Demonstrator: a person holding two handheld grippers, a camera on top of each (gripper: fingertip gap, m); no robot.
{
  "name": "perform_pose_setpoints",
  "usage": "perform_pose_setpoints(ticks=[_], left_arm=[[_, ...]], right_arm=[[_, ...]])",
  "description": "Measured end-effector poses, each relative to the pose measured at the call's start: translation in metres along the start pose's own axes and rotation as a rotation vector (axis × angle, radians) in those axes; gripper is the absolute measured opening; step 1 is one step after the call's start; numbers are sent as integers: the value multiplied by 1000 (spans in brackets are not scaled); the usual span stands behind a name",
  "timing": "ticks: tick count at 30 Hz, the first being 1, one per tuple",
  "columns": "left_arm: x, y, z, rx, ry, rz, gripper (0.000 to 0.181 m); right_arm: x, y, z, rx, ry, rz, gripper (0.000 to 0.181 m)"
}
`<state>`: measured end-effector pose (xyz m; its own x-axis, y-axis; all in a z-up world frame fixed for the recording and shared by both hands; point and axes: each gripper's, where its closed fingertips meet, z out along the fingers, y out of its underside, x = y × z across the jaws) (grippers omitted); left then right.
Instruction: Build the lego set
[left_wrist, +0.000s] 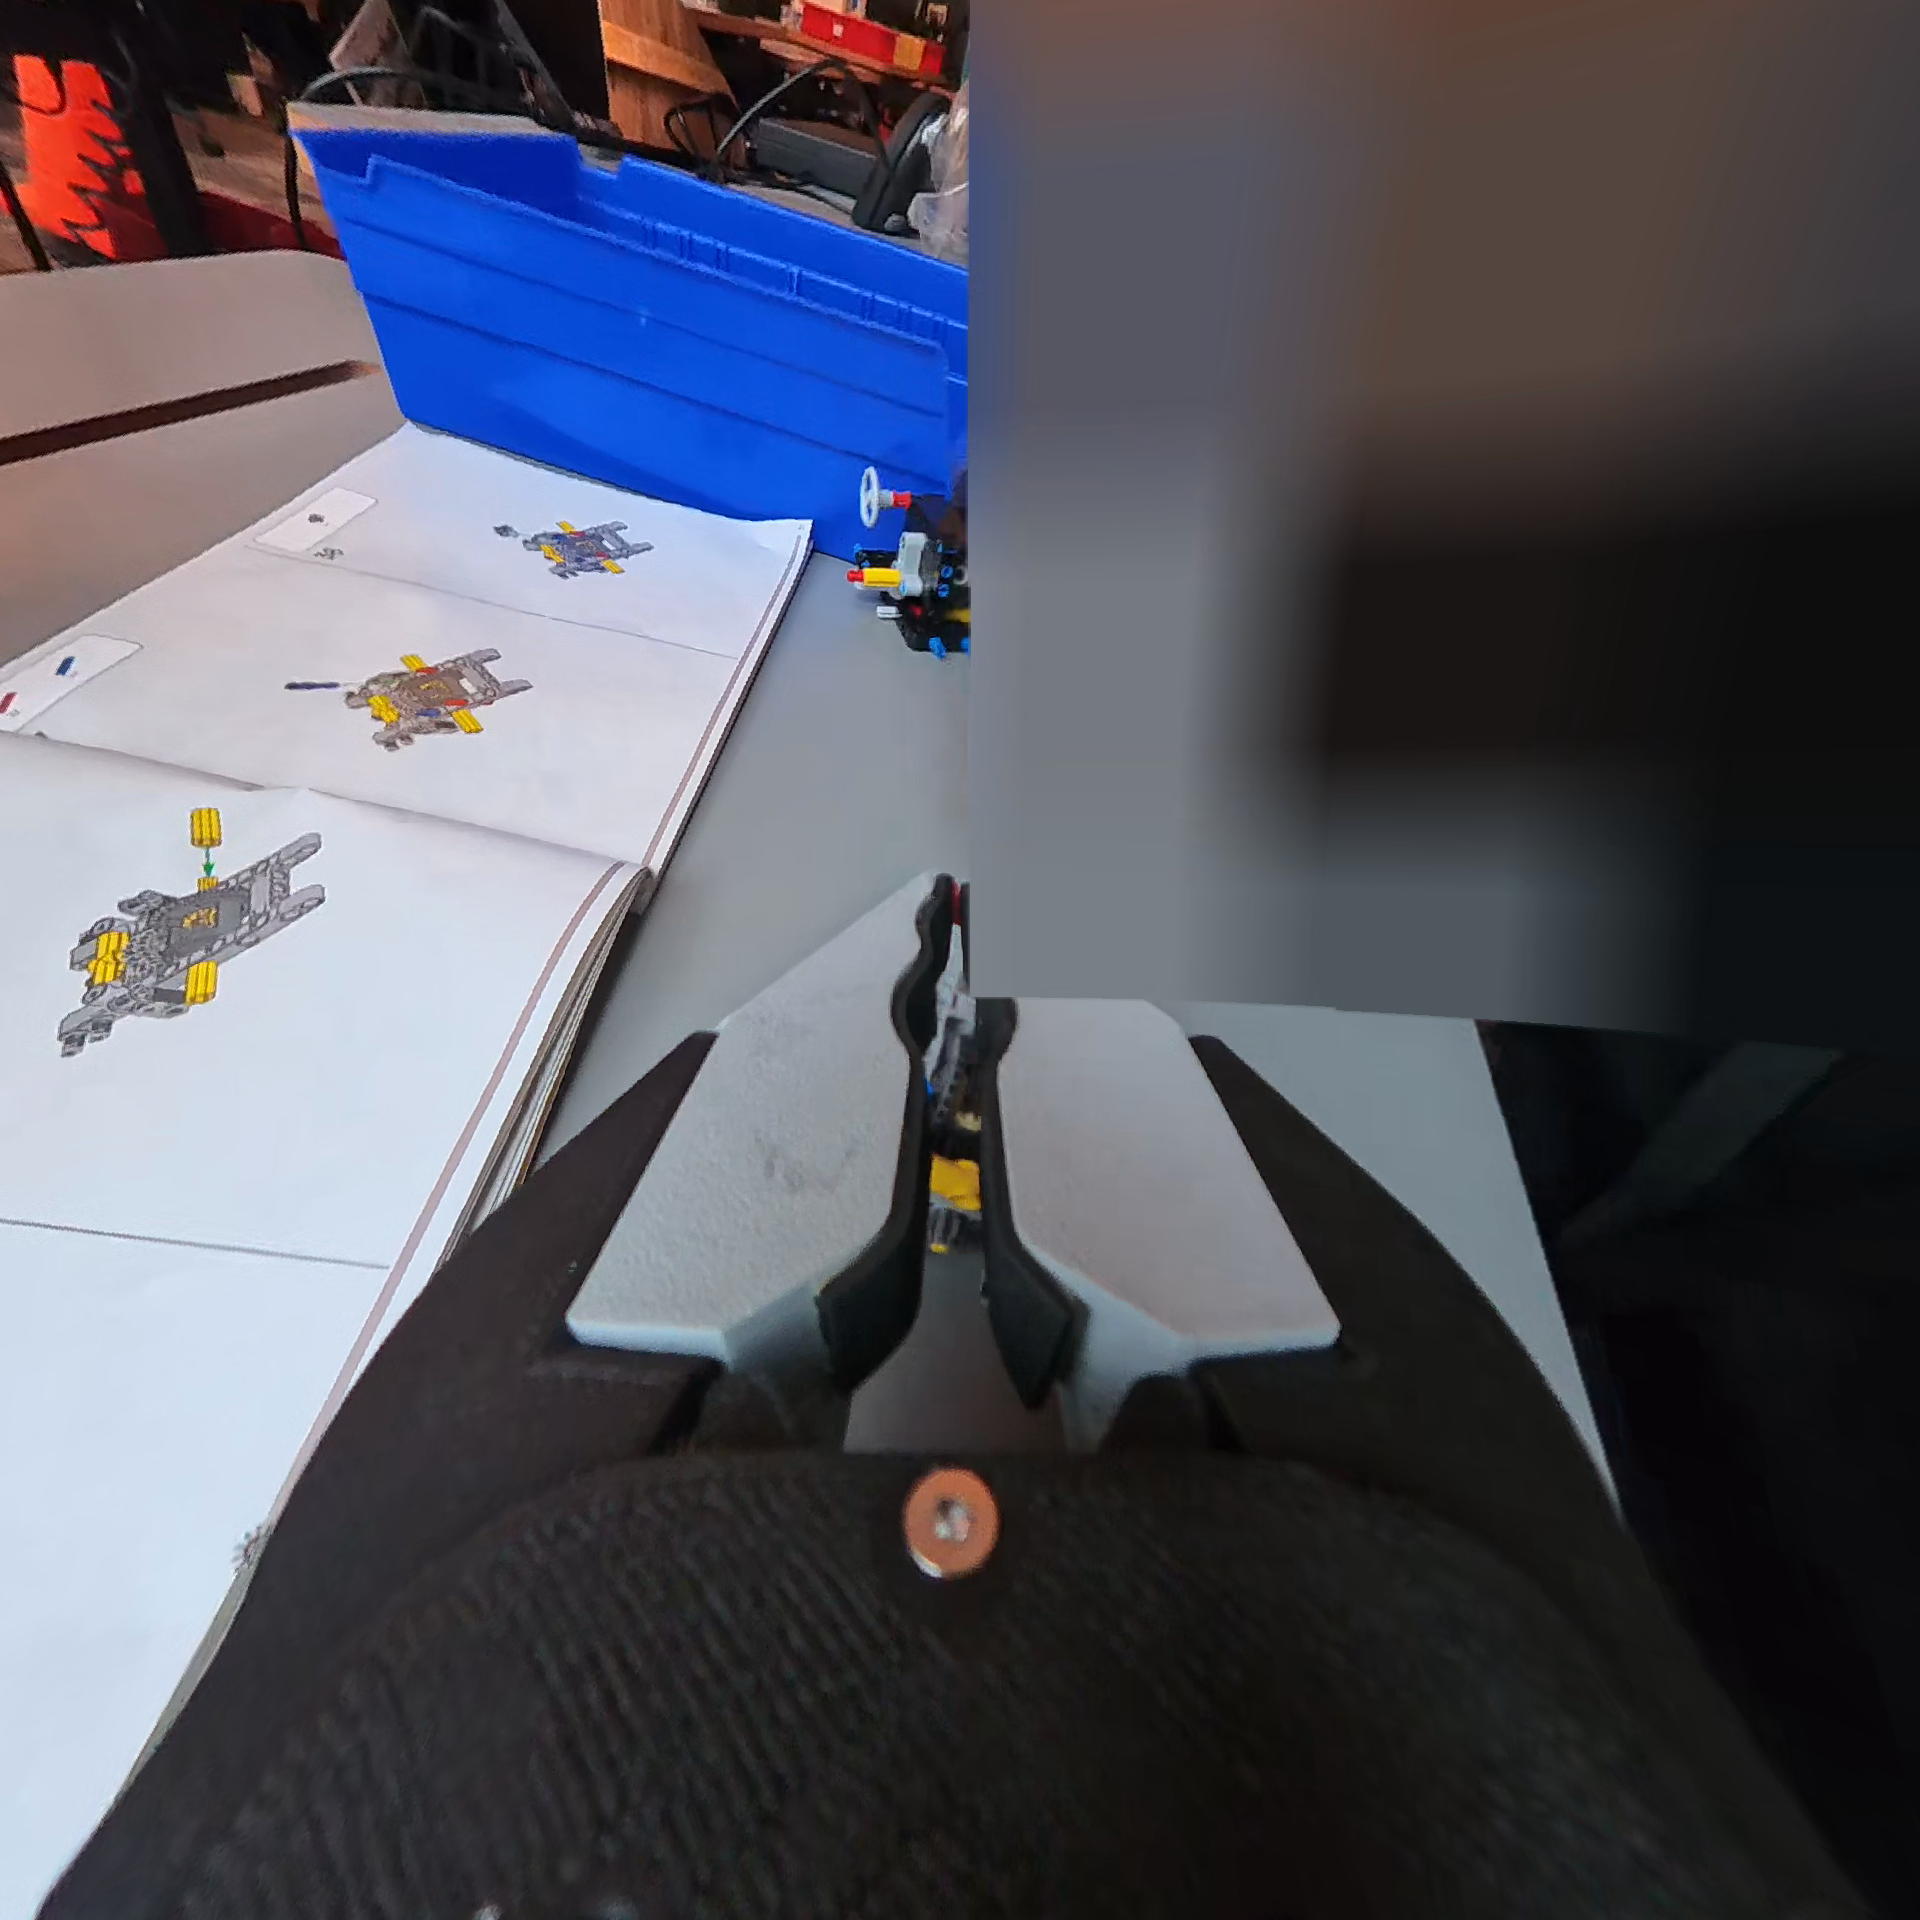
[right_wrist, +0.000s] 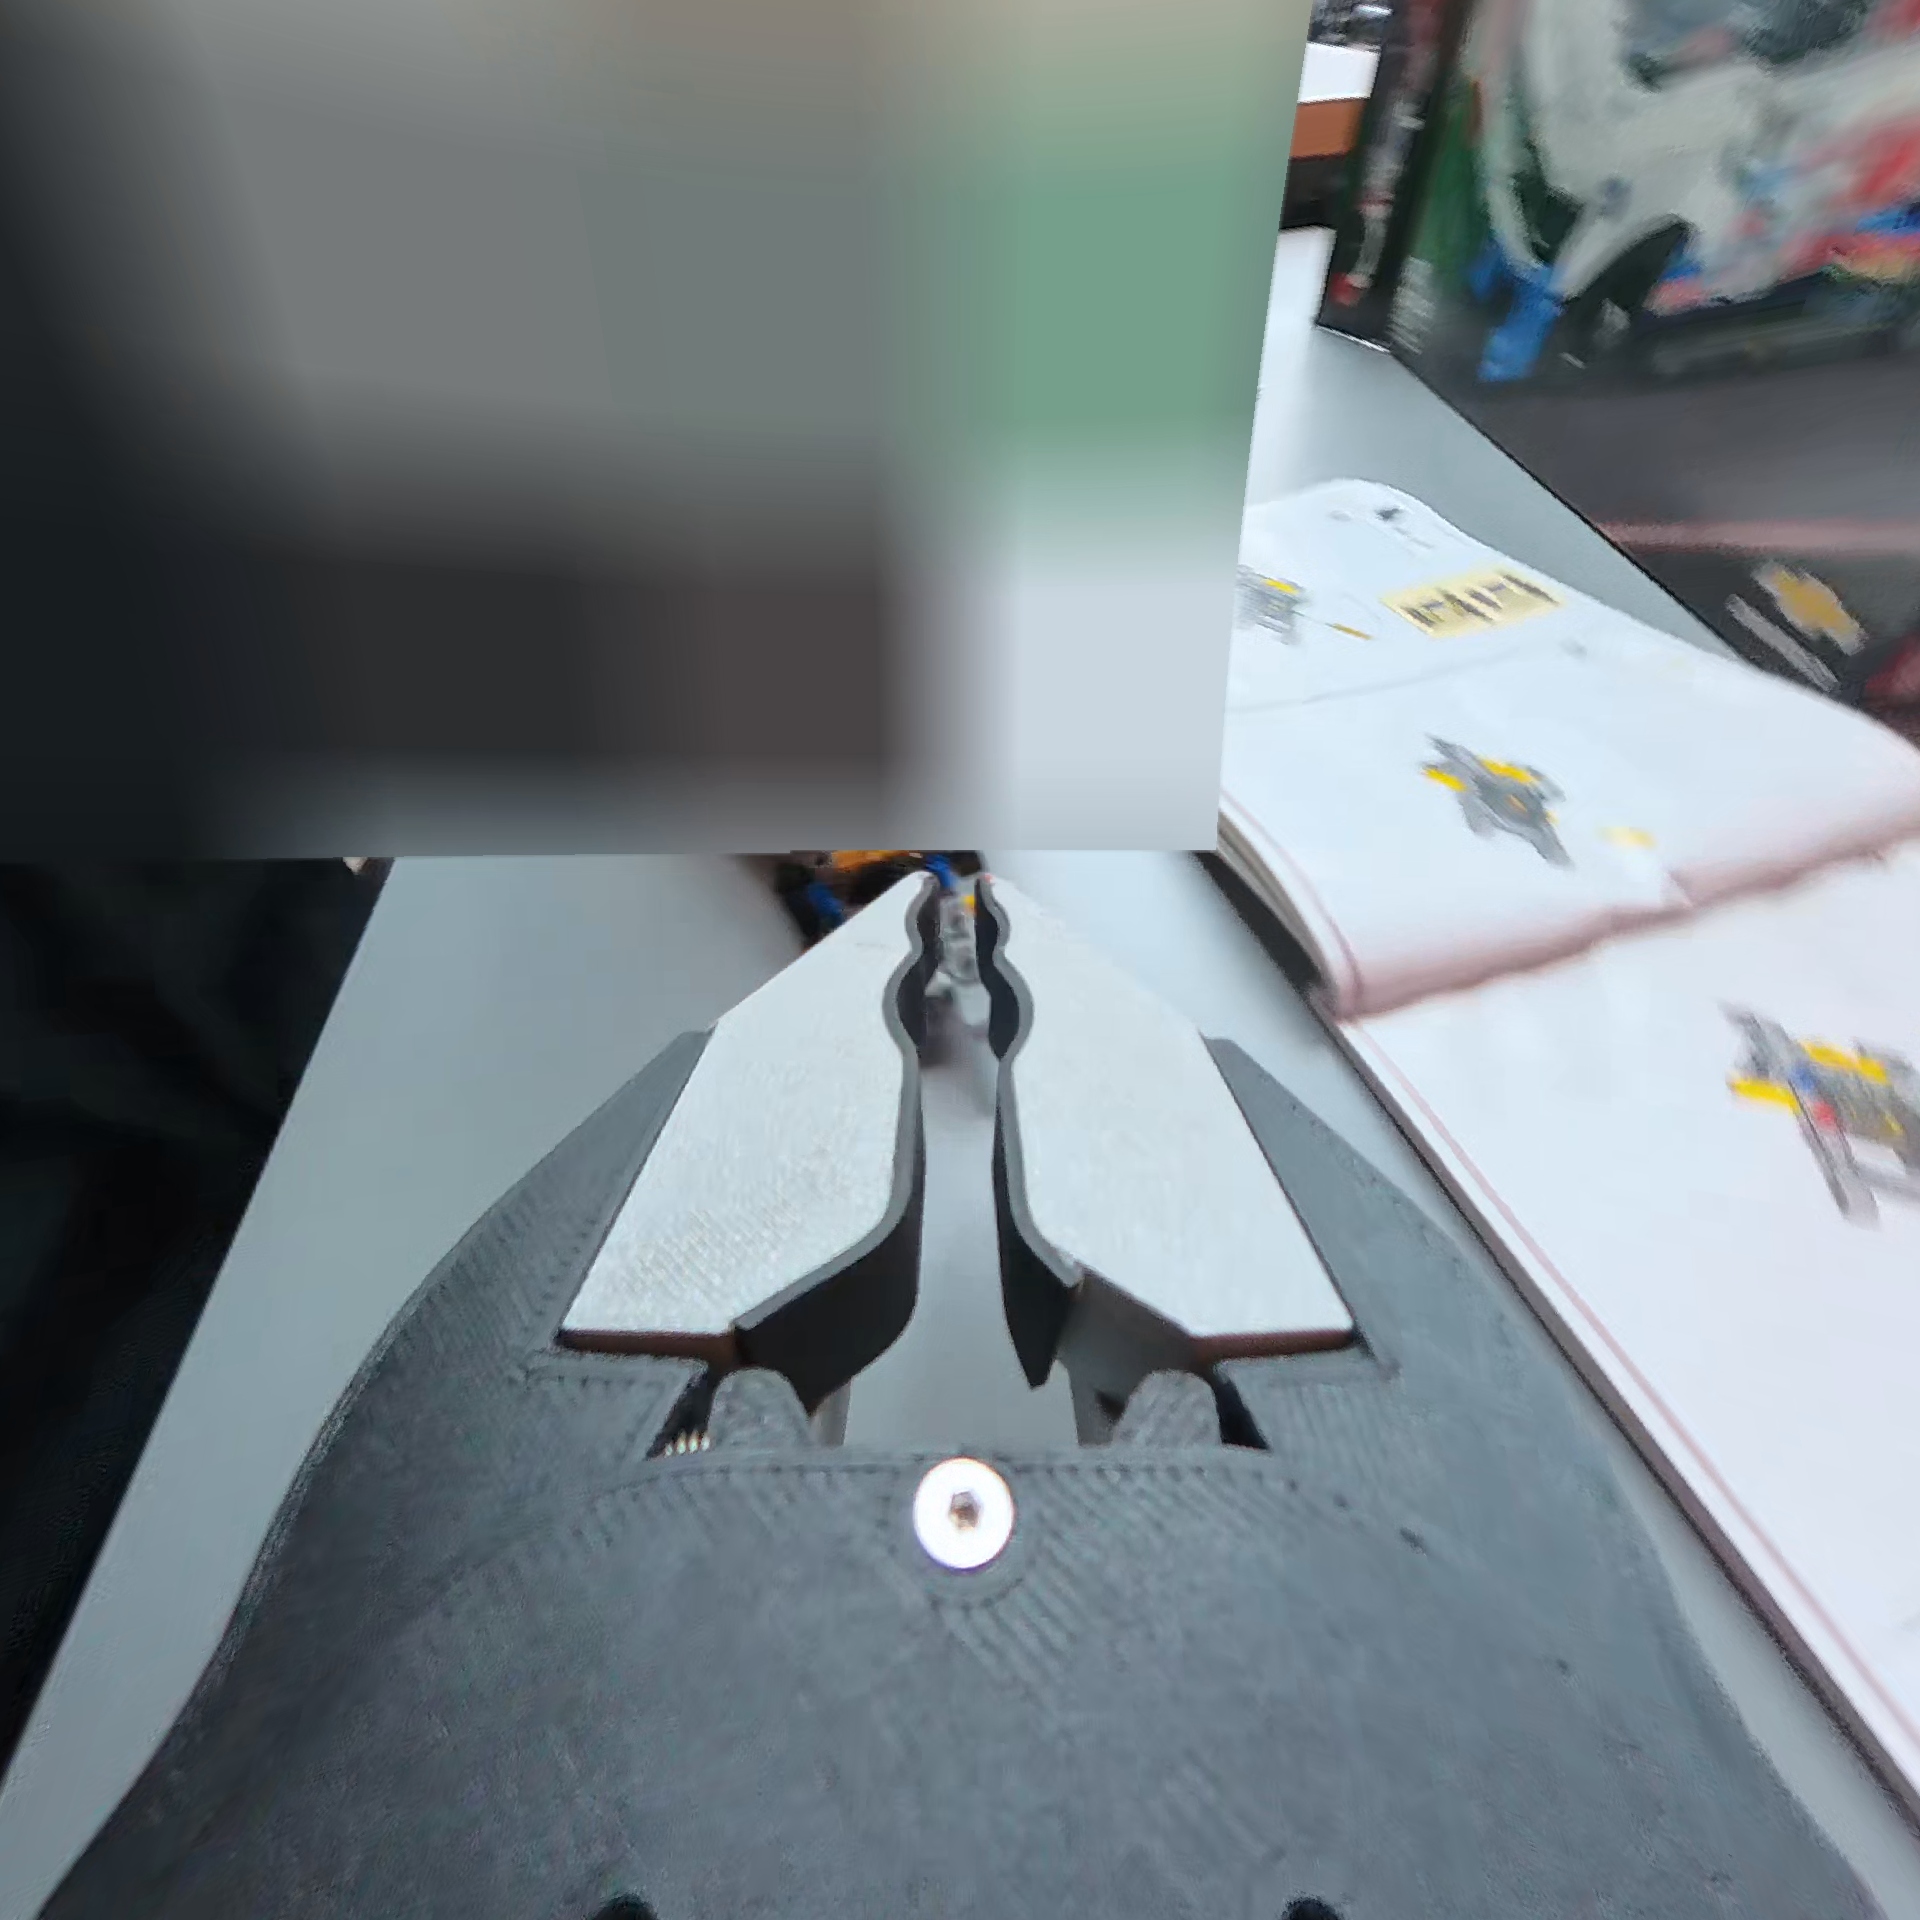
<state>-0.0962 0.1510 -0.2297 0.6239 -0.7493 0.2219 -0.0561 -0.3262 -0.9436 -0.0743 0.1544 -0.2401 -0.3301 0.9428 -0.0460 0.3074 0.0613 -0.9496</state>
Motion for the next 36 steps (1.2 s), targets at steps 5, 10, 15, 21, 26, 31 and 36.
perform_pose_setpoints(ticks=[5,10,15,21,26,31,36], left_arm=[[13,2,3,-16,28,78,0],[17,7,8,-41,26,118,0],[20,7,12,-43,40,116,0],[17,8,17,-52,8,129,1],[13,7,16,-55,-16,128,6],[11,5,15,-44,-35,135,6],[16,2,17,-28,-8,116,4]], right_arm=[[-4,-2,11,-47,100,-180,12],[-7,2,17,-97,144,-297,8],[-8,5,18,-114,148,-319,2],[-3,9,17,-130,153,-305,1],[9,6,6,-75,135,-175,1],[4,-1,3,-15,50,-85,1],[-9,2,14,-37,-16,-86,1]])
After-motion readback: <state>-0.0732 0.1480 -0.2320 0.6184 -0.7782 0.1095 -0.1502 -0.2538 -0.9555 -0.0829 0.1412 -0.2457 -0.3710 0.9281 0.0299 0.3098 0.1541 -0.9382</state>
